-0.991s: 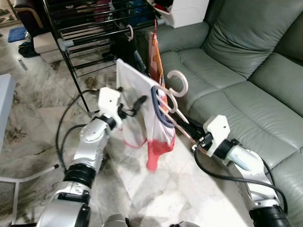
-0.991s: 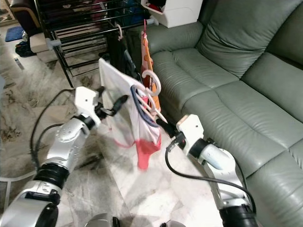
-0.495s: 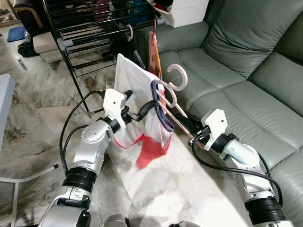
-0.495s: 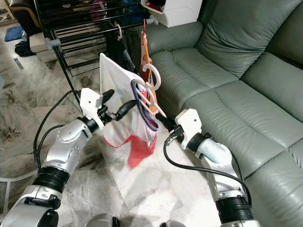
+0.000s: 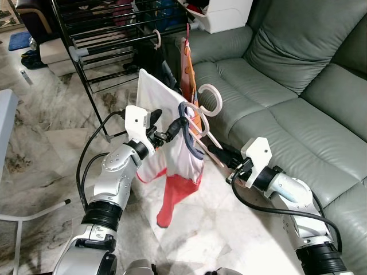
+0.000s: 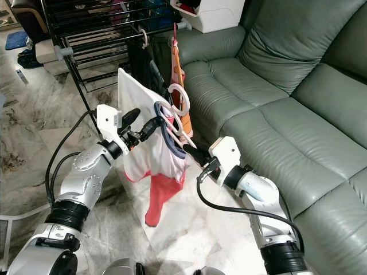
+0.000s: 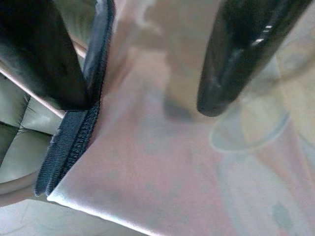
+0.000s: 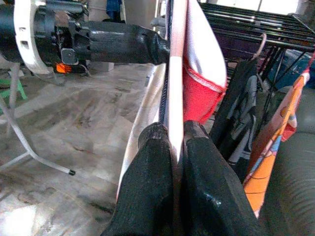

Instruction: Hang hanger

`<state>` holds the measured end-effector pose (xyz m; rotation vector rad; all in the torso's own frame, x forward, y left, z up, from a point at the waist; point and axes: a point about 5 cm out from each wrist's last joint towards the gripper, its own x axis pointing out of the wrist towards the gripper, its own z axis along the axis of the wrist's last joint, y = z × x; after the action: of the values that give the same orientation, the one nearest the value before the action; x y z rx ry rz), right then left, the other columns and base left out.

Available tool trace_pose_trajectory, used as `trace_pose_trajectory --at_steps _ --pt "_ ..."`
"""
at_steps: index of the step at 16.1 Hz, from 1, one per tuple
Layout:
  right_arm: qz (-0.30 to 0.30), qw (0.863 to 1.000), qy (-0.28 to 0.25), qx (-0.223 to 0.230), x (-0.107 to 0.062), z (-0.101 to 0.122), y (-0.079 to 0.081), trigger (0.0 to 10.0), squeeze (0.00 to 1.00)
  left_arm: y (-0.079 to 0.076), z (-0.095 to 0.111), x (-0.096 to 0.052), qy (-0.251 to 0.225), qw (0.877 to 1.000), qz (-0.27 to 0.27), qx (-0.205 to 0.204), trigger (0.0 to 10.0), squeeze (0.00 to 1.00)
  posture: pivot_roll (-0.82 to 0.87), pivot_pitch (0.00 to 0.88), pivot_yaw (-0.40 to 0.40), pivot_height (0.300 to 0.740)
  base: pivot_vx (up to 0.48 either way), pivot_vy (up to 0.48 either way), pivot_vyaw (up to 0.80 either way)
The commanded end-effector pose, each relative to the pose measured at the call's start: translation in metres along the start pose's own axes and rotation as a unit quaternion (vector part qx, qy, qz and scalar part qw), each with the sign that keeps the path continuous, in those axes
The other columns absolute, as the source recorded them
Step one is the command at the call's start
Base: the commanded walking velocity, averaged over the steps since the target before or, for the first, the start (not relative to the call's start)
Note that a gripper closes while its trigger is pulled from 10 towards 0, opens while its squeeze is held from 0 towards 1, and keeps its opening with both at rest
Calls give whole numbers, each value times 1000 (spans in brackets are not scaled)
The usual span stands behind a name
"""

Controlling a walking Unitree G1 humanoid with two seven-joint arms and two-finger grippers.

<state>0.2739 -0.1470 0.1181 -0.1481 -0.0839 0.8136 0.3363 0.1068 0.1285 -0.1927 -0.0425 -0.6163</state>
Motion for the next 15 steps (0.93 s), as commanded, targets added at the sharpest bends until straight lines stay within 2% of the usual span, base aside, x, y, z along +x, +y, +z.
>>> trace_pose_trajectory --at_steps 1,2,5,9,15 --pt "29 999 -24 3 5 11 6 10000 0 2 10 5 -12 1000 -1 11 627 0 -97 0 8 740 0 0 0" --pt "38 999 -23 8 5 11 8 10000 0 3 11 5 -12 1000 -1 12 0 0 -97 0 9 740 0 0 0" --pt "63 998 -14 25 1 10 13 10000 0 8 13 3 -12 1000 6 21 0 0 -94 0 8 740 0 0 0" --pt "71 997 -5 36 -5 11 9 10000 0 11 12 0 -9 999 9 40 0 0 -93 0 9 740 0 0 0" --pt "47 999 5 20 -6 11 -3 10000 0 17 12 -6 0 996 7 86 0 0 -88 0 6 740 0 0 0"
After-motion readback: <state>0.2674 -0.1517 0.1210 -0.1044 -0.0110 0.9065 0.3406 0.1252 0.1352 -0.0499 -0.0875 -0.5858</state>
